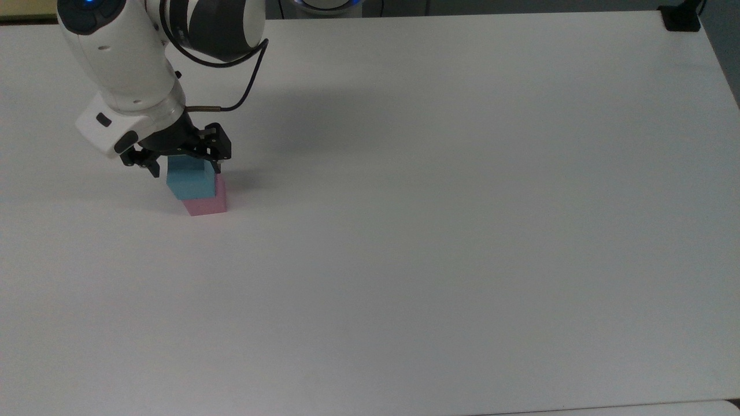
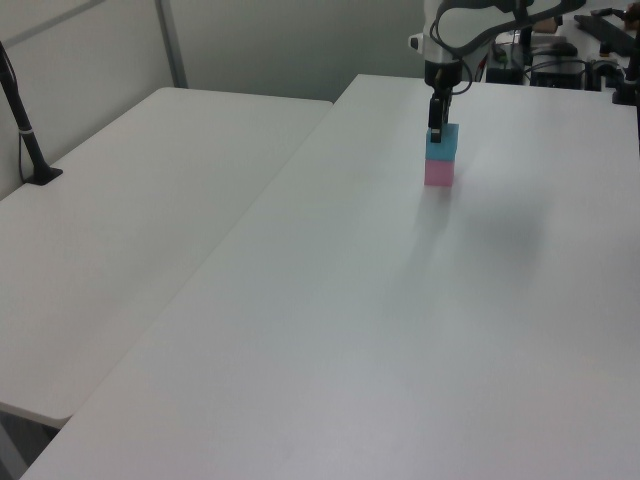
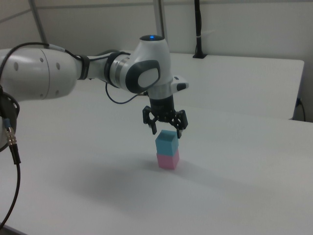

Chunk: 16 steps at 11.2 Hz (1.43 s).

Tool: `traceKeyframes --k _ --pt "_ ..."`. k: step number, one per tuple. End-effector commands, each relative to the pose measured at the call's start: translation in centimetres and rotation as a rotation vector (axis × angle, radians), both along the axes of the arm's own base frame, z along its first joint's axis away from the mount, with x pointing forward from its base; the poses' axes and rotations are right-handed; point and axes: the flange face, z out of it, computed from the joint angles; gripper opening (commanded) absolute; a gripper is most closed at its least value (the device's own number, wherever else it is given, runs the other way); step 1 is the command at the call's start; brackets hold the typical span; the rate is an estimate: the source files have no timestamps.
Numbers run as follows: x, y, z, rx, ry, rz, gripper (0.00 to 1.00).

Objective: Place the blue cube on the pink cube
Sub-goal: 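Open the gripper and raise it away from the stacked cubes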

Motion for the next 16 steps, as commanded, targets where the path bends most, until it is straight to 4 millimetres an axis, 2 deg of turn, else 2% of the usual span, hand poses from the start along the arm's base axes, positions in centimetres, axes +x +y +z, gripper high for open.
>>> traceKeyframes --k 1,2,4,6,7,9,10,12,14,16 --pt "-1.2 -0.3 7.2 0.032 -0.123 -0.176 1.0" --pt "-2.6 0.5 10.4 0.045 -0.153 -0.231 1.0" --pt "-6.7 1.4 15.2 0.081 -0.099 -0.293 1.0" --pt "-10.5 2.6 18.1 0.108 -0.037 -0.289 1.0" --pt "-11.5 4.0 19.6 0.113 -0.035 -0.28 1.0" --pt "-13.4 5.8 21.3 0.113 -0.04 -0.259 1.0" --pt "-13.5 5.9 21.6 0.095 -0.047 -0.244 1.0" --pt "-12.9 8.5 21.9 -0.059 -0.047 -0.144 1.0" --pt "-12.9 9.8 23.0 -0.092 -0.054 -0.075 1.0" --pt "-13.0 9.6 22.8 -0.089 -0.047 -0.038 1.0"
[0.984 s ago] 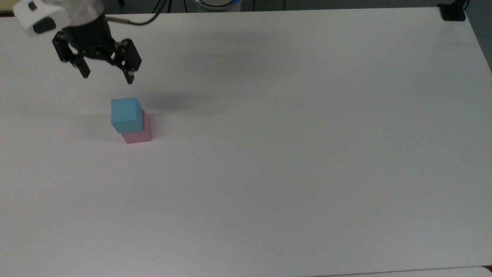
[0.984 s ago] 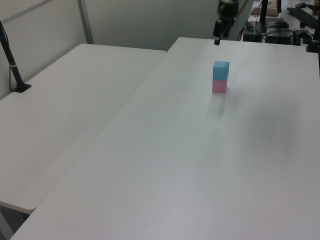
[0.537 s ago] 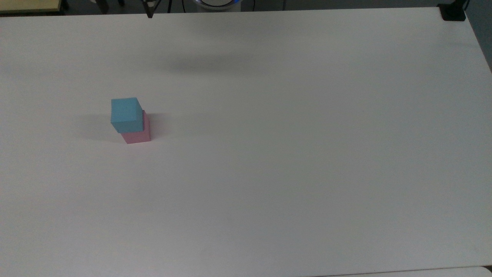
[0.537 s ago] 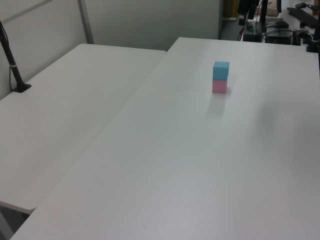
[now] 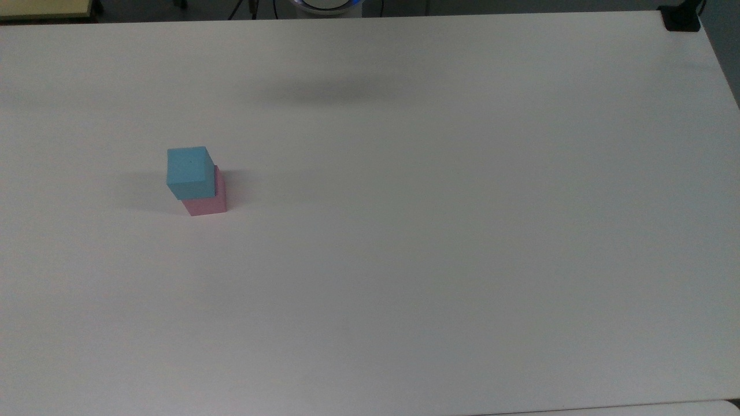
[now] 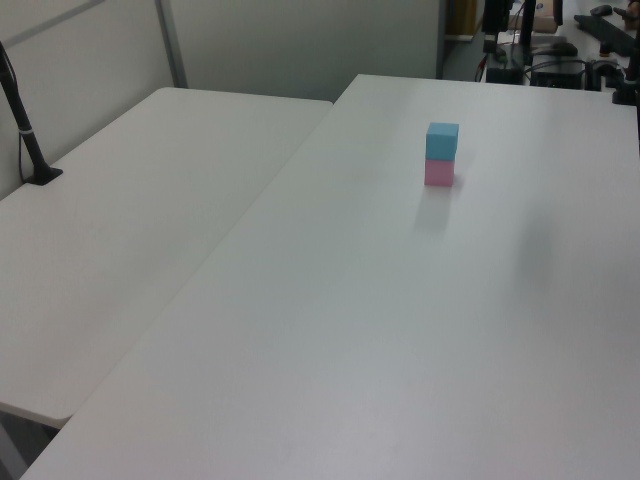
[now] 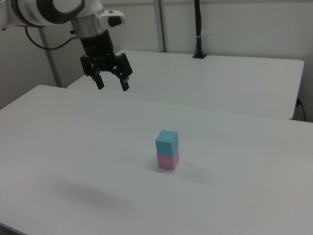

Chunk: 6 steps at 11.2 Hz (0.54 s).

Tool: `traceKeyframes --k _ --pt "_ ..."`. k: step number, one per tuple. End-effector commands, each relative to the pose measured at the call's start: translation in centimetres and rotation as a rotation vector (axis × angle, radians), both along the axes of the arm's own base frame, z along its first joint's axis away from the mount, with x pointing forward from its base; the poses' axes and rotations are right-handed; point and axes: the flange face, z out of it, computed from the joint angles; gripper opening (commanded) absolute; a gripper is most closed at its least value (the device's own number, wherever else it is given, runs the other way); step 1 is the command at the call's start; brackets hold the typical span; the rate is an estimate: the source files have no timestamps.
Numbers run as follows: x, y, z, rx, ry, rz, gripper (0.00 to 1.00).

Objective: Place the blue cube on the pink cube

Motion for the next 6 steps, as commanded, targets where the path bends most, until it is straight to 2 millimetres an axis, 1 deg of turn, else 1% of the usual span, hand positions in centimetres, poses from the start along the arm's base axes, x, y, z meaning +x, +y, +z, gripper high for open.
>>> traceKeyframes --k 1,3,5,6 --pt "-0.82 -0.13 0.25 -0.01 0.009 0.046 1.0" --pt "-0.87 0.04 0.05 -0.009 0.018 0.045 1.0" --pt "-0.83 -0.53 -0.08 -0.009 0.02 0.048 1.0" --pt "-0.89 -0.18 0.03 -0.012 0.018 0.053 1.0"
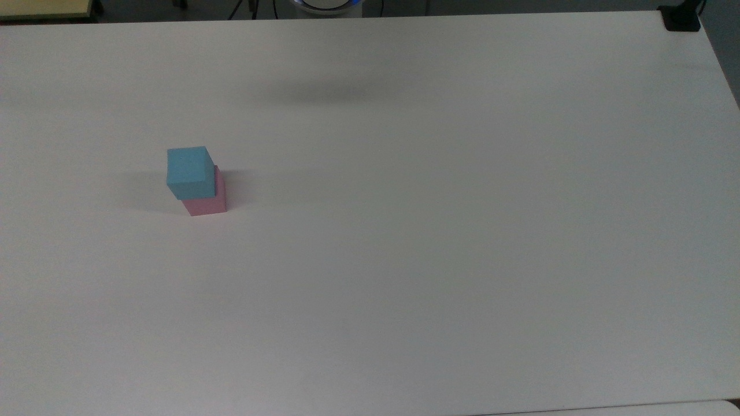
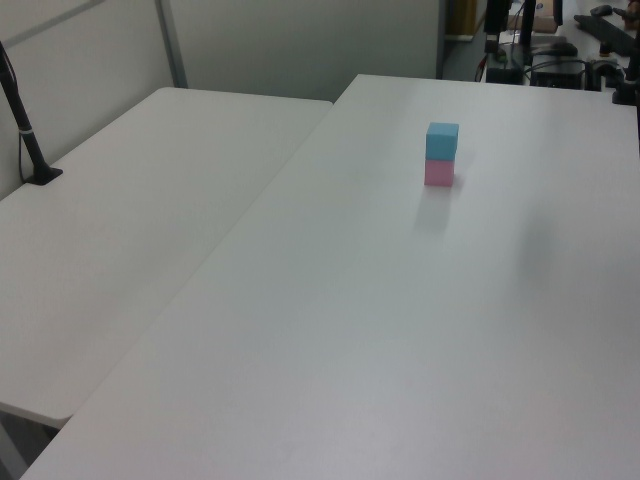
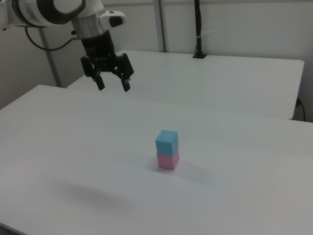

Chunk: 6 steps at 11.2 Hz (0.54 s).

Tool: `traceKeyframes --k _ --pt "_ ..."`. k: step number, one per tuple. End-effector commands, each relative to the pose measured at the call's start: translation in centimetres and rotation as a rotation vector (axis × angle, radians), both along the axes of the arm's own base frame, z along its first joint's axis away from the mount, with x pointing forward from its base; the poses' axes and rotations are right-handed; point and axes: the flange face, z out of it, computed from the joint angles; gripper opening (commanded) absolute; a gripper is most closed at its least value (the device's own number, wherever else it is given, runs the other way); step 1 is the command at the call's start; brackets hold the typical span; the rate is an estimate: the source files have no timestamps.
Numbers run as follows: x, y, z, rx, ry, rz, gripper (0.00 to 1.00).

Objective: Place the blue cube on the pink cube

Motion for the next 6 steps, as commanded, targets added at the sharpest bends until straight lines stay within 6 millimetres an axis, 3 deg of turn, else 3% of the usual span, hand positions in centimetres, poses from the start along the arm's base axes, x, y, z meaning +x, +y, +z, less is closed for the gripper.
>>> traceKeyframes --k 1,6 --pt "-0.79 0.39 0.08 -0.009 0.014 0.028 1.0" --pt "-0.75 0.26 0.14 -0.003 0.01 0.004 1.0"
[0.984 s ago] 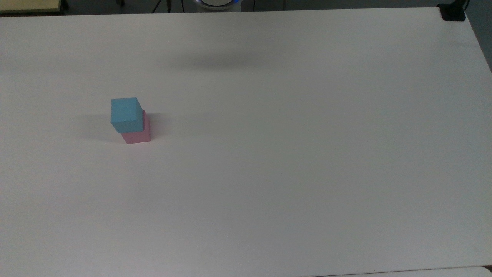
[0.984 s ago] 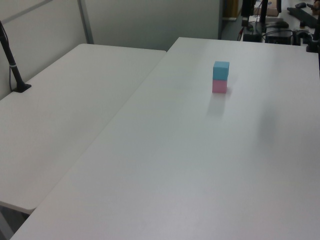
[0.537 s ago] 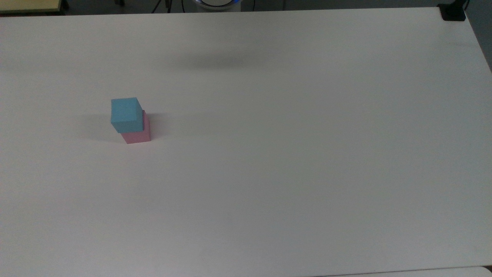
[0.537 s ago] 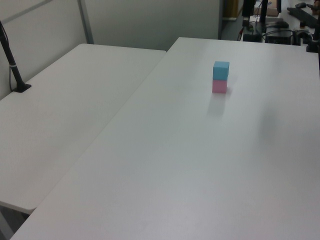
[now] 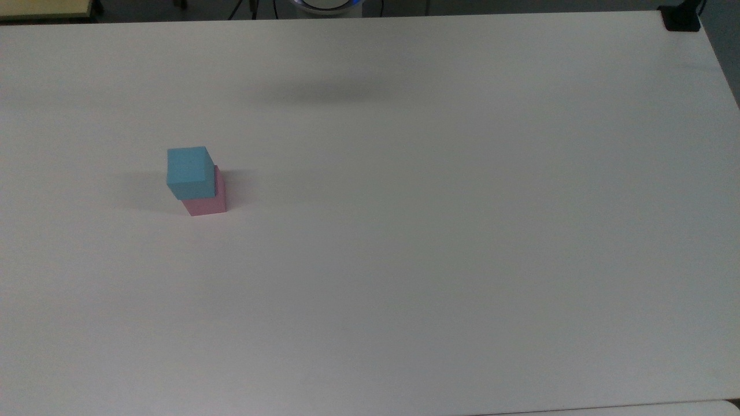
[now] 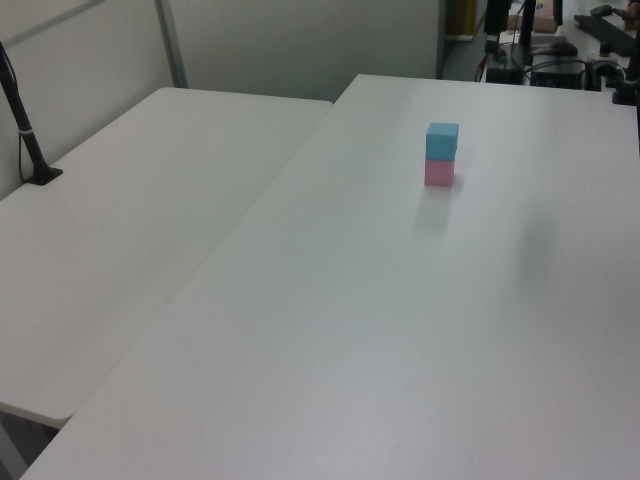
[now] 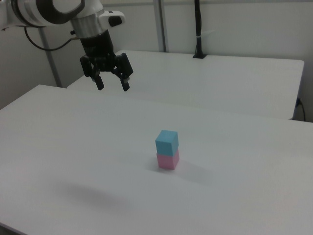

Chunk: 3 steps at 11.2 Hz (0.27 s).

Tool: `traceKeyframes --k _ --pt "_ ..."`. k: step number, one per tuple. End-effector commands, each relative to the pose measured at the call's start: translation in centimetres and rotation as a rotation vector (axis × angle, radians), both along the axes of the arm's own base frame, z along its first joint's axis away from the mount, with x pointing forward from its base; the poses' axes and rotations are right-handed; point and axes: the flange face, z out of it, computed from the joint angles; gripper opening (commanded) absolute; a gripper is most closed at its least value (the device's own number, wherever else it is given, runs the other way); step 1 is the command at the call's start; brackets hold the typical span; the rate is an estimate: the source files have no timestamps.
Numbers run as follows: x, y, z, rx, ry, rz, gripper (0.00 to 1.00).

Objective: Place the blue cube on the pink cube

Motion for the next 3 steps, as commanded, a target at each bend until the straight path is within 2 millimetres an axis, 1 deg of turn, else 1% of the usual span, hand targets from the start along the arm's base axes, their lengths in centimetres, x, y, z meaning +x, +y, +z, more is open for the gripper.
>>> traceKeyframes --k 1,3 --pt "-0.83 0.0 0.21 0.001 0.008 -0.005 1.0" --pt "-0.84 0.11 0.26 0.002 0.008 -0.003 1.0"
